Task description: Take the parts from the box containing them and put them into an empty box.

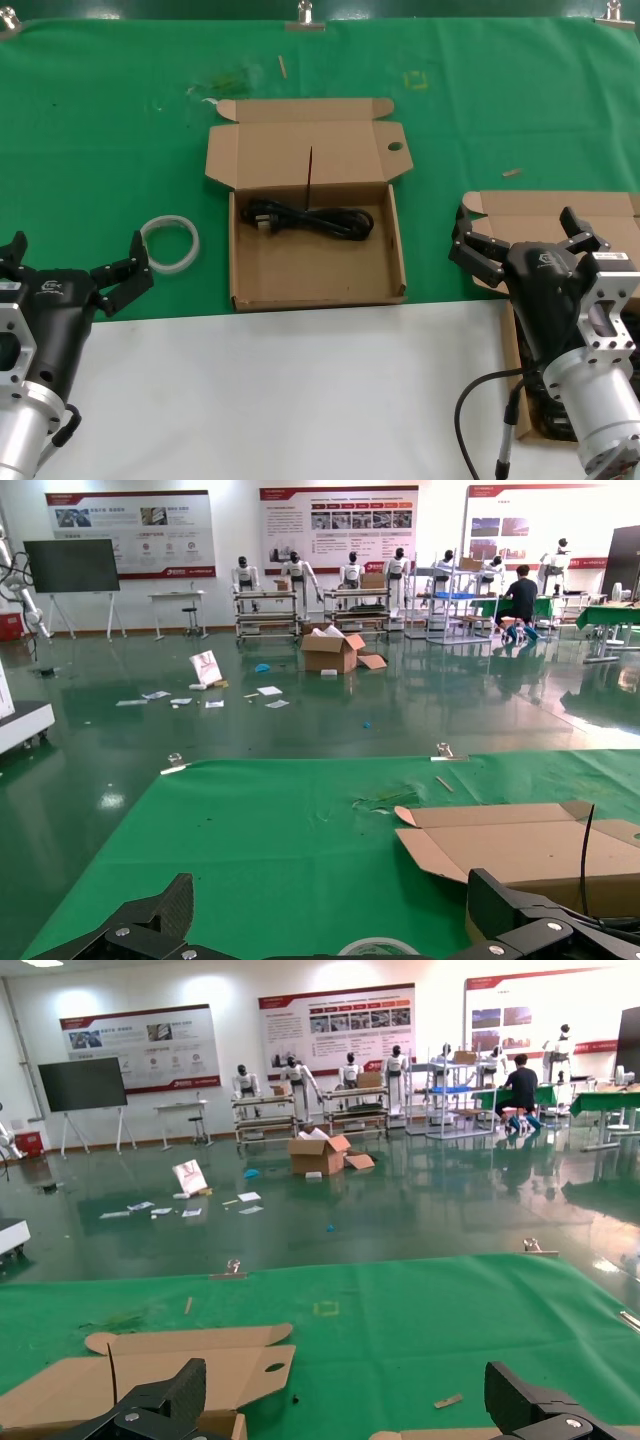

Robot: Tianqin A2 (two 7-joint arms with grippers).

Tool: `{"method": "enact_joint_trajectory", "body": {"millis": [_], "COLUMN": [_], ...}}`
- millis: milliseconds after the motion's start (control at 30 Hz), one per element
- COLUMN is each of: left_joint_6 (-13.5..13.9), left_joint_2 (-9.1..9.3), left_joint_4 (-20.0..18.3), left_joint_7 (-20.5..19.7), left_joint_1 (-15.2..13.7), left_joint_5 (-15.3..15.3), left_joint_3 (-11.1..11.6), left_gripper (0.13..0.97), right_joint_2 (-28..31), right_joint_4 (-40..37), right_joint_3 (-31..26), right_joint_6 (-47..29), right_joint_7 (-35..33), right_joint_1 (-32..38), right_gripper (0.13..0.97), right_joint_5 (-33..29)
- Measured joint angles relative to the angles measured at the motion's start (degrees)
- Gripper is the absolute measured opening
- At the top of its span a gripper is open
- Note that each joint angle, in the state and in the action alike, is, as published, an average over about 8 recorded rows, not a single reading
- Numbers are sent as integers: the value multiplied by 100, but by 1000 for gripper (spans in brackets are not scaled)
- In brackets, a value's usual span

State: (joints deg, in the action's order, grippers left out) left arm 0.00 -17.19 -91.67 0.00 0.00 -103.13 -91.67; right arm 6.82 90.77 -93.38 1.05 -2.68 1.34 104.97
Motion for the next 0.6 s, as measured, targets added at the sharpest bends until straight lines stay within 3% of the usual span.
{"method": "enact_joint_trajectory", "body": {"millis": [600], "left_joint_6": [0], "left_joint_2": [0], "left_joint_4": [0], "left_joint_7": [0], "left_joint_1": [0], "left_joint_5": [0], "left_joint_3": [0], "left_gripper": [966], "right_joint_2": [0], "right_joint_4": [0], "right_joint_3": [0], "right_joint_6": [0], "right_joint_7": [0], "right_joint_1": [0], "right_gripper": [966], "right_joint_5": [0]}}
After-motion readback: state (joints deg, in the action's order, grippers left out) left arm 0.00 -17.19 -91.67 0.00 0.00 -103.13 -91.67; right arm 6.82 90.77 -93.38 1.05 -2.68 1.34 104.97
